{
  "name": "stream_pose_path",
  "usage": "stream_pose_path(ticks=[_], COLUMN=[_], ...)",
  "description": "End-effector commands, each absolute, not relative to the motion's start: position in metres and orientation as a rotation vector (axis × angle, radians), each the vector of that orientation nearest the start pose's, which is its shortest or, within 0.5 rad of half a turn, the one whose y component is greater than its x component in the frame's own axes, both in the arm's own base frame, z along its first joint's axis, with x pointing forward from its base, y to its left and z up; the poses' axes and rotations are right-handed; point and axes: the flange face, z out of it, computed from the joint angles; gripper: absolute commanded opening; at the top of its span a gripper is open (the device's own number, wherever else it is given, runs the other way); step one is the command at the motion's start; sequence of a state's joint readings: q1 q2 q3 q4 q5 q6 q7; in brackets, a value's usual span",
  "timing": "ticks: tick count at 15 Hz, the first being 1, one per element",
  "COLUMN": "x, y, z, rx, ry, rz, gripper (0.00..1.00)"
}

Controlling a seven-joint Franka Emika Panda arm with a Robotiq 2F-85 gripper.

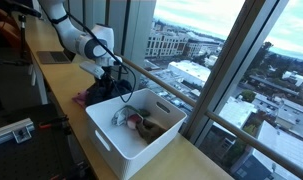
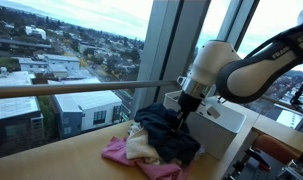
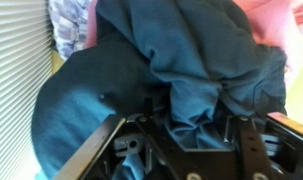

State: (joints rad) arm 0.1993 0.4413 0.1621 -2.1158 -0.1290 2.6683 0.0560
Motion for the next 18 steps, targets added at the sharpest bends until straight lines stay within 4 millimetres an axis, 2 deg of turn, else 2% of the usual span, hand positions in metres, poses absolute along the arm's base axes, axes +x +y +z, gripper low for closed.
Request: stream_pose_path(ticks=[1, 2, 4, 6, 8, 11, 12, 14, 18], x=[0.553, 0.557, 0.568, 0.580, 0.589, 0.601, 0.593, 0.597, 0.597], y=[0.175, 0.165, 0.141, 0.115, 0.089, 0.056, 0.069, 0.055, 0.056], z=[0.279, 0.294, 0.323, 0.342, 0.351, 0.347, 0.347, 0.345, 0.343], rx=[-3.073, -3.077, -3.093, -3.115, -3.128, -3.133, -3.140, -3.148, -3.148], ry=[-0.607, -0.593, -0.568, -0.549, -0.526, -0.509, -0.495, -0.491, -0.496], rz=[-0.288, -0.319, -0.376, -0.413, -0.429, -0.407, -0.431, -0.422, -0.418], gripper=[0.90, 0.98, 1.00, 1.00, 1.00, 1.00, 1.00, 1.00, 1.00])
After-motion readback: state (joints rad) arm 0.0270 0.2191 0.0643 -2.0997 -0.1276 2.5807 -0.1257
